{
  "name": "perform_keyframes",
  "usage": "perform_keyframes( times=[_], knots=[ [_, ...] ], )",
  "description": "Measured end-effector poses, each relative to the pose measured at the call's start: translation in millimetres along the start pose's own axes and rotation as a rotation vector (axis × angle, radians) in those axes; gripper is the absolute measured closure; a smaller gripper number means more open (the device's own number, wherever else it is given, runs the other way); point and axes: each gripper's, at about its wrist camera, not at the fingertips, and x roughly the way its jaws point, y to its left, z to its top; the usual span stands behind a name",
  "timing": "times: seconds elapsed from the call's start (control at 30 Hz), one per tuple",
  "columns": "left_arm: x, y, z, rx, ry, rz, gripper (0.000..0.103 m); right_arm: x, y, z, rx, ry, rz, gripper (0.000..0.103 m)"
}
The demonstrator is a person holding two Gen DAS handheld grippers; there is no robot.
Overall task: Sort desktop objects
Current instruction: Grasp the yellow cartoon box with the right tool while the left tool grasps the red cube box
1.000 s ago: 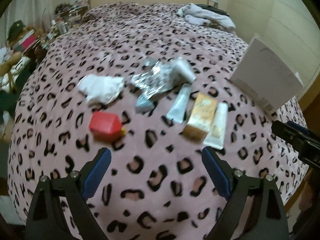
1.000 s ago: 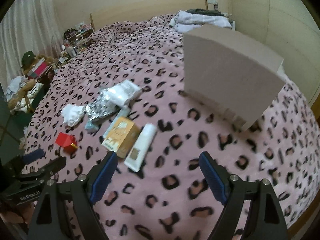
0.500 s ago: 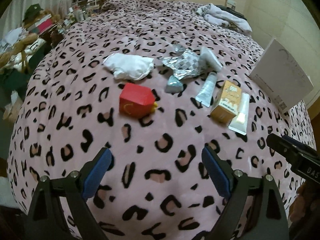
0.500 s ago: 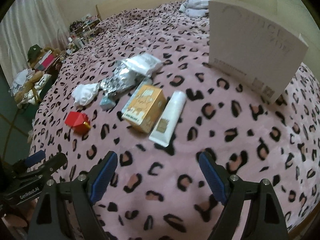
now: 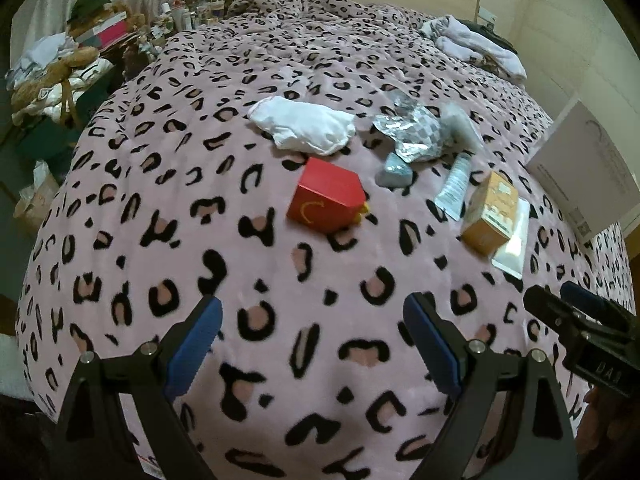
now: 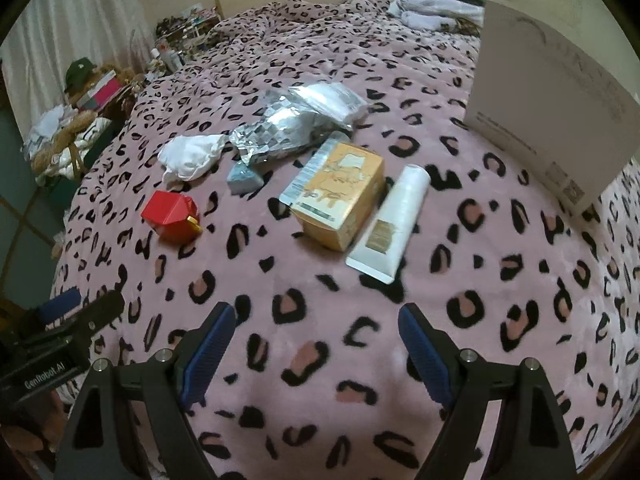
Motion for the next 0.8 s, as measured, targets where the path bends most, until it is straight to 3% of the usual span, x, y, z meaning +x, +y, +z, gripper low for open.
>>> perform_keyframes(
  times=[0.23,0.43,0.8],
  knots=[
    [23,-3,22,0.014,0.005,-0.042,0.009,11,-11,14,0.057,-0.012,-0.061,0.017],
    [50,-9,42,0.026,0.016,-0.022,0.005,24,-34,30,0.165,-0.016,-0.046,0.017],
    [88,-11,60,0.028,0.033,0.008,0.005,61,-32,68,0.252,-0.027,-0.072,0.017]
  ],
)
